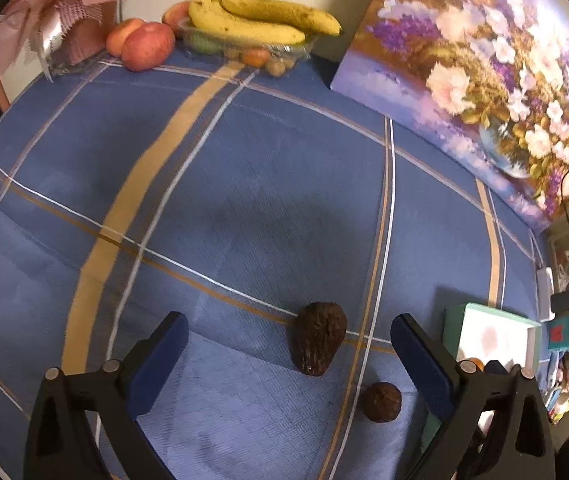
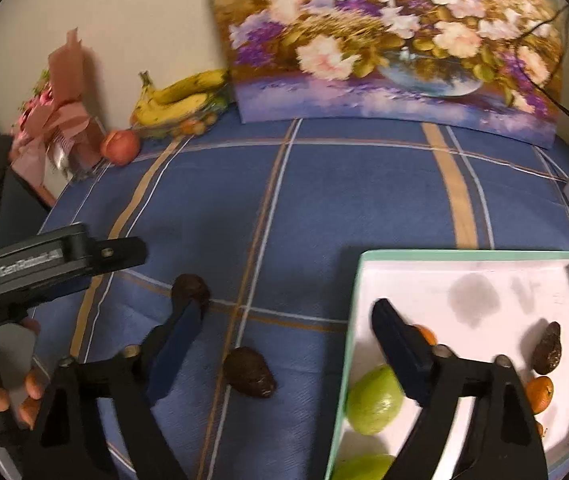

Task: Organize fruits
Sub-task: 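Close the left tool on a brown date while the right tool grasps the other date, then carry the date with the left tool while the right tool carries its date over the tray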

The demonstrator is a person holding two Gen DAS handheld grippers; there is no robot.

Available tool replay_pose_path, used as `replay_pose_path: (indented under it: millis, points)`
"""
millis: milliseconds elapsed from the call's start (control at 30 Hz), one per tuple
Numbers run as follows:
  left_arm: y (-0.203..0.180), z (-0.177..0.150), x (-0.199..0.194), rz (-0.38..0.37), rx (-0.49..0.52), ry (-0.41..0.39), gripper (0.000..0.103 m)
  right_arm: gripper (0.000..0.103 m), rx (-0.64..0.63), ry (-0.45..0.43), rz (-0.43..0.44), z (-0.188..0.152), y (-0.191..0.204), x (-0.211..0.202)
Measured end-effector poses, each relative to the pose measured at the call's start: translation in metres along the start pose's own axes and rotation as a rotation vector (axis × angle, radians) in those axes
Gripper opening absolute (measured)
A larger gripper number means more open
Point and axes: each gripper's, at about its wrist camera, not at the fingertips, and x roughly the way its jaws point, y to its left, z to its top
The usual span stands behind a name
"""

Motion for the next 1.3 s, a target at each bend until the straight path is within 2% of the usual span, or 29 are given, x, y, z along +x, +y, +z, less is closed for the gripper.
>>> replay_pose_path:
  millis: [333, 567, 633, 700, 767, 800, 867, 1100, 1300]
  points:
    - [-0.001, -0.013, 0.043, 0.004, -0.005, 0.122, 0.101, 0.084, -0.086, 0.166, -0.007, -0.018, 0.021, 0.041]
    - [-0.006, -0.021, 0.054, 0.026, 0.008, 0.148, 0.09, 0.083, -0.099, 0.224, -0.019, -0.027, 0.022, 0.059]
    - [-0.006, -0.021, 0.053, 0.035, 0.009, 0.143, 0.083, 0.068, -0.097, 0.231, -0.018, -0.028, 0.022, 0.061]
    - [-0.006, -0.021, 0.051, 0.029, 0.01, 0.137, 0.075, 0.064, -0.089, 0.23, -0.016, -0.028, 0.021, 0.061]
    - [-0.005, -0.02, 0.047, -0.036, 0.001, 0.137, 0.053, 0.055, -0.077, 0.223, 0.0, -0.028, 0.018, 0.059]
    - [-0.007, -0.02, 0.046, -0.051, 0.0, 0.138, 0.049, 0.047, -0.07, 0.219, 0.013, -0.027, 0.017, 0.058]
    - [-0.011, -0.021, 0.044, -0.065, 0.014, 0.135, 0.036, 0.04, -0.063, 0.212, 0.03, -0.026, 0.016, 0.055]
    - [-0.013, -0.017, 0.025, -0.087, 0.024, 0.096, 0.034, 0.039, -0.049, 0.162, 0.058, -0.022, 0.013, 0.032]
    - [-0.012, -0.004, -0.008, -0.123, 0.026, 0.01, 0.034, 0.039, -0.026, 0.09, 0.067, -0.018, 0.002, 0.0]
